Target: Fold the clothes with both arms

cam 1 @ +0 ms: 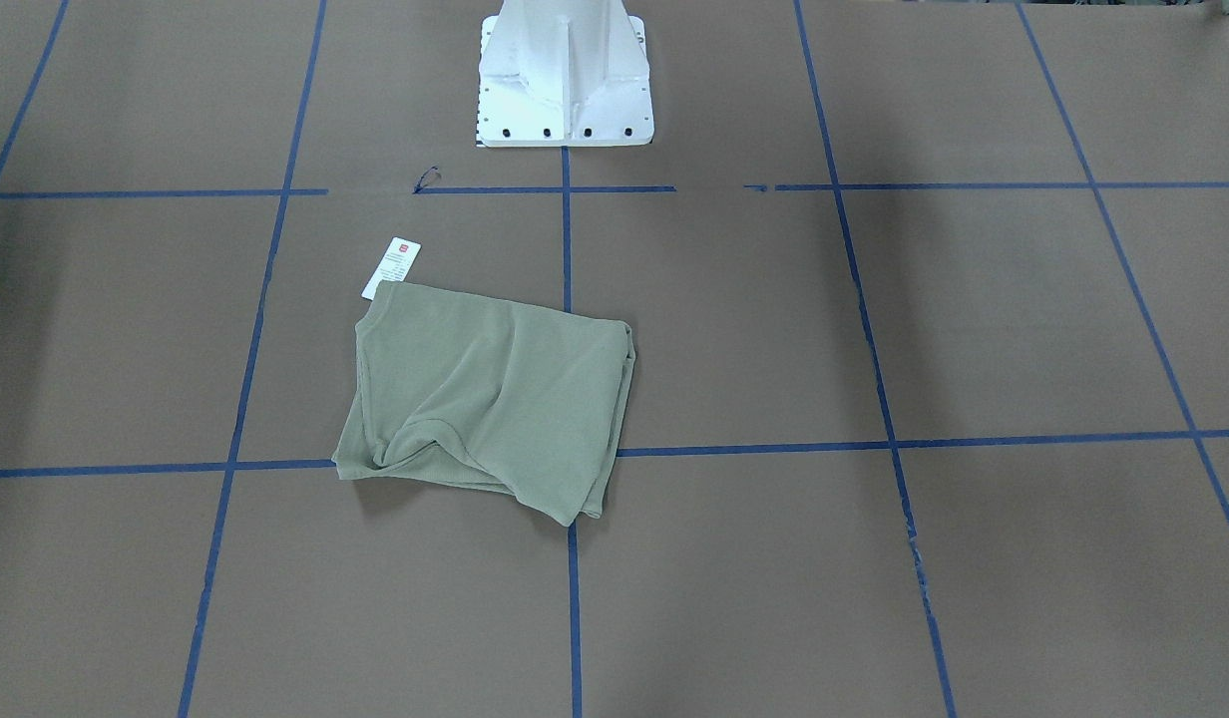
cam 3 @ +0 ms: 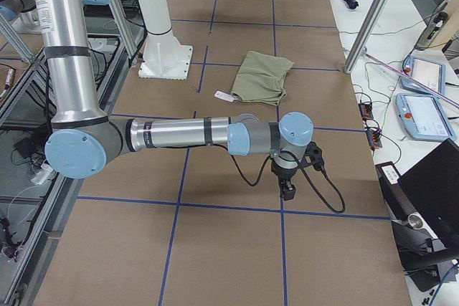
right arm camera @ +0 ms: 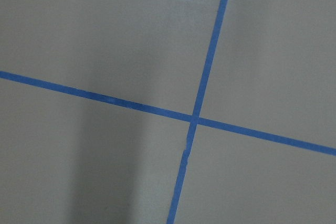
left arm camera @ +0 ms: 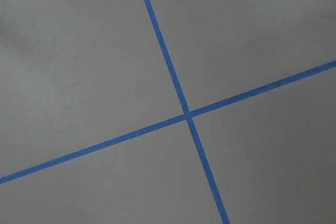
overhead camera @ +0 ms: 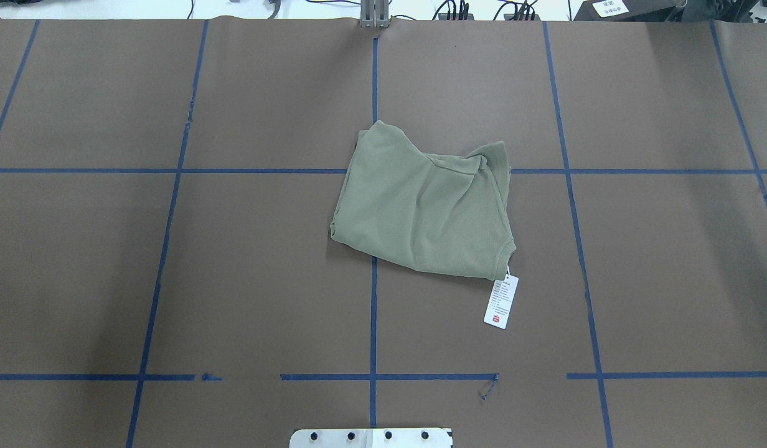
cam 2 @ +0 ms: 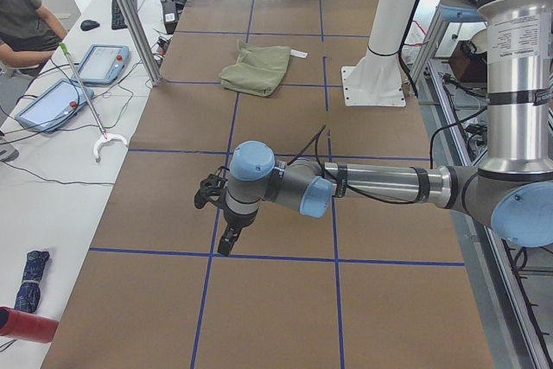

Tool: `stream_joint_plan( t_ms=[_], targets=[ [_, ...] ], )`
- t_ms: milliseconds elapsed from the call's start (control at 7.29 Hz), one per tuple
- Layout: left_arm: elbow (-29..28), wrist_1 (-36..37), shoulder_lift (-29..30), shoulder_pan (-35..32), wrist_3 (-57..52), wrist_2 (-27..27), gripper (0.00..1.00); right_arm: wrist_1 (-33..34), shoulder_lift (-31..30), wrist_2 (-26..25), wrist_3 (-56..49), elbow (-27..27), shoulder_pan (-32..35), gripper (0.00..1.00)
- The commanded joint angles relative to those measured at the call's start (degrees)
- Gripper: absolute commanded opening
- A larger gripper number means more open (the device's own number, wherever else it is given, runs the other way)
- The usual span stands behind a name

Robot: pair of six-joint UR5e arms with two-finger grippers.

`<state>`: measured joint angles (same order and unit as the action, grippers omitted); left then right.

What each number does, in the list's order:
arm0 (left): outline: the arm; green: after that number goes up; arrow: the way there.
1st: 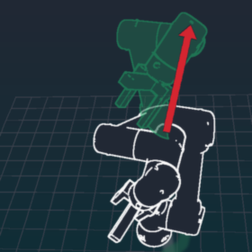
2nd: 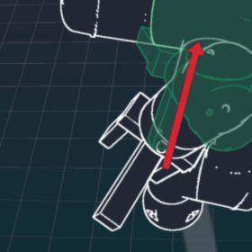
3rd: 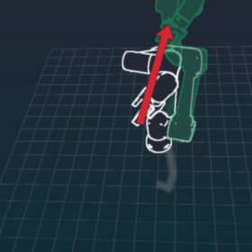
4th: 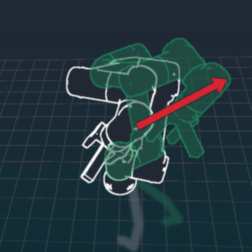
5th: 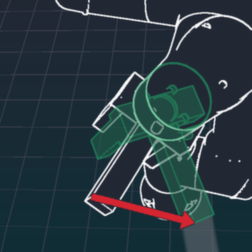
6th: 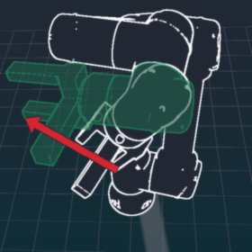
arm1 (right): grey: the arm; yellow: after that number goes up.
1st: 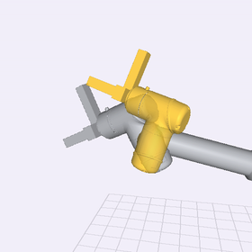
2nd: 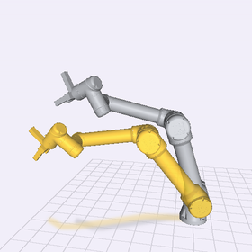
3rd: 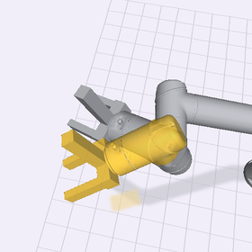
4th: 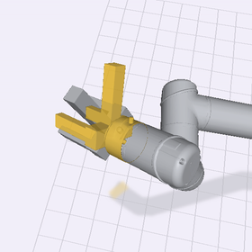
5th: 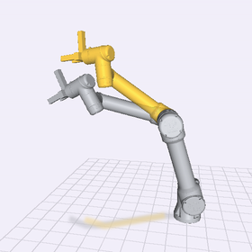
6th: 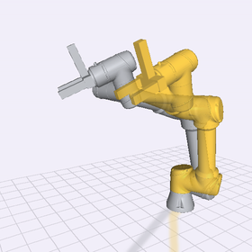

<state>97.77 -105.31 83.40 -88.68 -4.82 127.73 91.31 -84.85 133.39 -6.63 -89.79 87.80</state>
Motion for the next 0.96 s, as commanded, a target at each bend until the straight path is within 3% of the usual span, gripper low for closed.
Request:
stream_joint_plan(
  t_ms=[0, 411, 822],
  targets=[
    [1.53, 7.8, 0.36, -0.26, 0.34, 0.5, 1.0, -0.43, -1.8, 1.25, 6.36, -0.74, 0.01, 1.0],
    [5.85, 15.38, 0.01, -0.27, 0.34, 0.68, 1.0, -3.83, -6.09, 1.25, 7.16, -1.01, 0.01, 1.0],
    [5.24, 15.13, -1.84, -0.26, 0.25, 0.86, 1.0, -5.79, -7.17, 4.4, 7.95, -1.09, 0.01, 1.0]
  ],
)
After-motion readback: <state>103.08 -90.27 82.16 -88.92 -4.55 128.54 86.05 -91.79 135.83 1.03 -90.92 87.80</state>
